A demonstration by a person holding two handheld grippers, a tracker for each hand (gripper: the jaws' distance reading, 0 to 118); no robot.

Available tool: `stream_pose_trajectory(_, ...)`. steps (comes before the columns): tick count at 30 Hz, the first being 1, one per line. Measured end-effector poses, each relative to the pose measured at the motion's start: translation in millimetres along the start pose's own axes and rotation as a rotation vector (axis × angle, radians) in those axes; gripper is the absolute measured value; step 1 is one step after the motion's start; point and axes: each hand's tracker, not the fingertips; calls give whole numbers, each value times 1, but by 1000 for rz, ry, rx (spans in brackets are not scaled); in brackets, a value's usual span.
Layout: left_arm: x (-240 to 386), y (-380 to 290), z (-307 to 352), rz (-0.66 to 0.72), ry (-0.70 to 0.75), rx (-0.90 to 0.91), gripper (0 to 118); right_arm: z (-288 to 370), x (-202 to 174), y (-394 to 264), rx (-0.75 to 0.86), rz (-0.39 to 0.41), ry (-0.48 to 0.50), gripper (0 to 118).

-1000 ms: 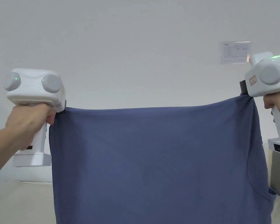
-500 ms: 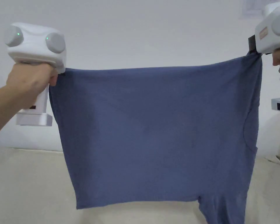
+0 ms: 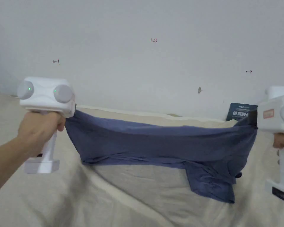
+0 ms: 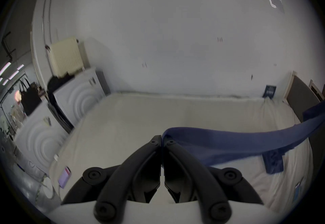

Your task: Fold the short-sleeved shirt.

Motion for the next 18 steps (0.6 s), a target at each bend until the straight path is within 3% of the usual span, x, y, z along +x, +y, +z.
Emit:
stream_pose_trajectory(4,-21,-94,-14,12,-22,-26,0,2,-10,-98,-108,57,-7,5)
stream_pose_trajectory(10,-50,-198,-1,-62,-11,-197,0,37,-7,-204,-184,5,40,5)
stream_pose_trajectory(12,-54,-224,18,-57,3,-219,0,47,-1,-228,-233,-34,54,5)
stream_pose_trajectory(18,-77,-276,40,21,-22,-268,0,82,11,-263,-254,-45,40,5)
